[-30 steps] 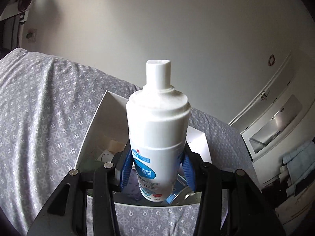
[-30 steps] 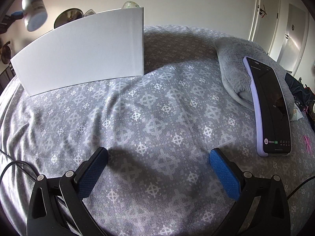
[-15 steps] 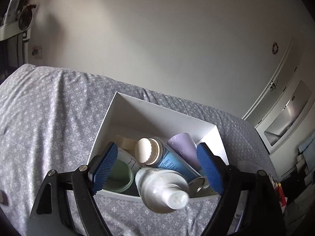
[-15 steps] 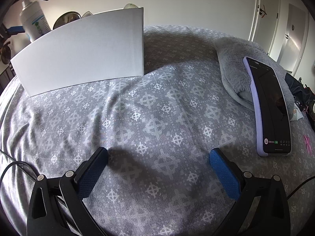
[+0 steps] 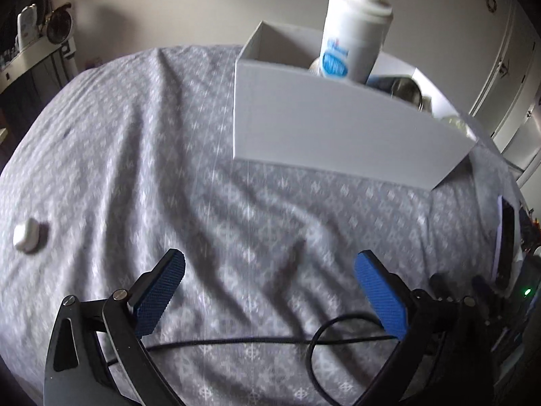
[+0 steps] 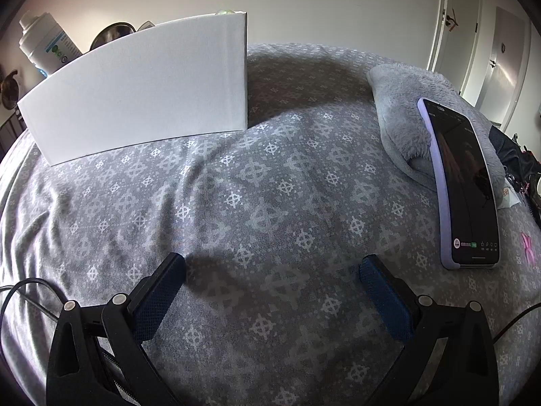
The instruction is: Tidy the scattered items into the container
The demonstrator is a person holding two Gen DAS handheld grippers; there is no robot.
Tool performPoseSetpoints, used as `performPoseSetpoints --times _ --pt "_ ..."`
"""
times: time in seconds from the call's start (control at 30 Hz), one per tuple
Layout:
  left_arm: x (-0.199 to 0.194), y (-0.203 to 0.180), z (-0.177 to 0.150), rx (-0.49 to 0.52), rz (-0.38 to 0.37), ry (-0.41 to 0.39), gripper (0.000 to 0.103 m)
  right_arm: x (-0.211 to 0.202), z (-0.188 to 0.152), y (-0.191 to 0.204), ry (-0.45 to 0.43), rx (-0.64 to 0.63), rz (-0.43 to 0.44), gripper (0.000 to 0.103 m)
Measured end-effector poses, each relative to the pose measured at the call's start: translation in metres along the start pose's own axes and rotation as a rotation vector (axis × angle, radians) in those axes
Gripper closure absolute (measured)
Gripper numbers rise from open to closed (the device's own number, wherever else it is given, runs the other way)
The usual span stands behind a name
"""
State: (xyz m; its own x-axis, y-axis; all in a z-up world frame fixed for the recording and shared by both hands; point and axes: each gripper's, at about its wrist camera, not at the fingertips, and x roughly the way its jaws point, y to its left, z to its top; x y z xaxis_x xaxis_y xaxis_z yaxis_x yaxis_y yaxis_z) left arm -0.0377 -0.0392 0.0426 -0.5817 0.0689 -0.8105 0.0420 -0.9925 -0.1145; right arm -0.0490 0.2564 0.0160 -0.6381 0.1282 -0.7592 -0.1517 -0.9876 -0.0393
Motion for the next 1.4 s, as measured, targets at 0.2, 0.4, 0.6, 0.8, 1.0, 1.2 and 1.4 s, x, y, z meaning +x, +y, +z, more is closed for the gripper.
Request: performPoseSetpoints --times 0.2,0.4,0.6,0.8,1.0,1.2,1.4 --pt "0.029 -0.010 -0.042 0.053 0.083 -0.054 0.000 0.000 0.000 0.000 0.000 0.001 0.001 0.000" --pt "0.024 -0.009 -0.049 0.054 0.077 -0.084 0.000 0.000 0.000 0.001 0.000 0.000 0.000 0.000" --pt "0.024 -0.014 -0.048 0.065 0.093 -0.083 0.000 -0.001 0.000 0.001 0.000 0.000 0.000 0.000" --pt "0.027 -0.013 -0.051 0.062 0.089 -0.082 0.000 -0.001 -0.001 0.001 0.000 0.000 0.000 0.000" --pt "0.027 -0.013 -0.051 0.062 0.089 -0.083 0.000 -0.002 -0.001 0.001 0.000 0.000 0.001 0.000" --pt "0.027 -0.013 -0.051 0.062 0.089 -0.083 0.000 -0.002 -0.001 0.001 0.000 0.000 0.000 0.000" --pt "0.027 -0.013 -0.051 0.062 0.089 -0.084 0.000 -0.001 -0.001 0.001 0.000 0.000 0.000 0.000"
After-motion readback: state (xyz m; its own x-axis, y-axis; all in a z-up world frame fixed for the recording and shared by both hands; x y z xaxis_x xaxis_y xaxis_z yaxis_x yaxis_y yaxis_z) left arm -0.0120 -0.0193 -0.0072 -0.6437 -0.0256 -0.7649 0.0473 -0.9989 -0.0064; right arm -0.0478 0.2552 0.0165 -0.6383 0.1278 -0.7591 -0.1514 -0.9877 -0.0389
